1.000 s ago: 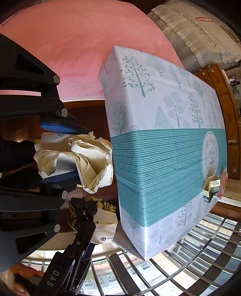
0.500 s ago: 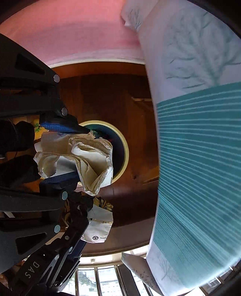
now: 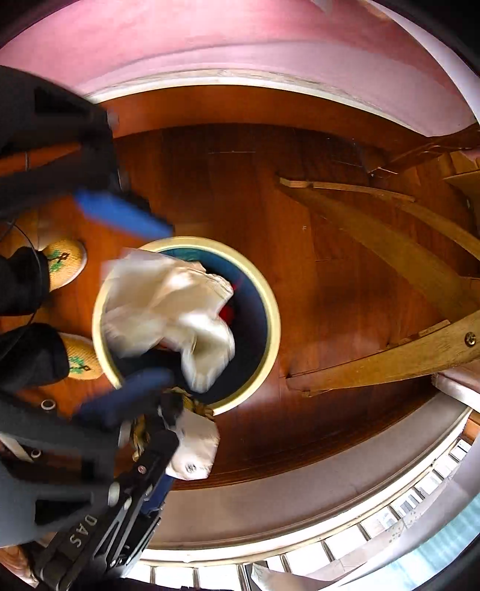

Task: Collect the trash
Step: 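Carry wrapper and tissue over the bin and open both grippers, then raise both tools back toward the table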

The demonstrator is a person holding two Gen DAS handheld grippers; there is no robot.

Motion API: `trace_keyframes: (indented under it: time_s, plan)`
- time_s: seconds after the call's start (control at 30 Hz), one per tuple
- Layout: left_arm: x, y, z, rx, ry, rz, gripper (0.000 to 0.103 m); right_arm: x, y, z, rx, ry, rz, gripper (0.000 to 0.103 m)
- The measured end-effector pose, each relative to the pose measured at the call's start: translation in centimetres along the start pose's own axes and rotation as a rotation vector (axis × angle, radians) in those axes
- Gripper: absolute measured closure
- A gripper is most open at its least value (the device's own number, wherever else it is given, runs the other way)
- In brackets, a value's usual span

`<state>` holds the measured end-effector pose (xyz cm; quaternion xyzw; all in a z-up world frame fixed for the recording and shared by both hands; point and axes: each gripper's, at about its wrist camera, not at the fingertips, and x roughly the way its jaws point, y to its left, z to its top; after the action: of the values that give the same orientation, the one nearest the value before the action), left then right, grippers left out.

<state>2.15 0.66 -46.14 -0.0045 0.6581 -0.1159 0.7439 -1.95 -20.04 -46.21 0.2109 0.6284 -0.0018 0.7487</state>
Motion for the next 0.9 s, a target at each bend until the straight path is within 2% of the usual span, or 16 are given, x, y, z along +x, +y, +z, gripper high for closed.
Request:
trace_keyframes:
  time_s: [0.07, 0.1, 0.43, 0.67, 0.9]
  plan:
    - [0.5, 0.1, 0.0, 0.006, -0.015, 0.002, 0.008, 0.6, -0.5, 0.1, 0.014, 0.008, -0.006, 0.044]
    - [0.7, 0.2, 0.1, 0.009, -0.016, 0.007, 0.008, 0.8, -0.7, 0.1, 0.018, 0.007, -0.010, 0.043]
    - [-0.9, 0.4, 0.1, -0.010, -0.053, 0.042, 0.003, 0.6, -1.2, 0.0, 0.002, -0.005, -0.044, 0.040]
    - [-3.0, -0.7, -0.1, 0.010, -0.056, 0.052, 0.003, -1.6, -1.2, -0.1, 0.029, -0.020, -0.044, 0.039]
    - [-7.2, -1.4, -0.3, -0.001, -0.063, 0.046, 0.003, -5.4, 0.6, 0.2, 0.027, -0.028, -0.013, 0.039]
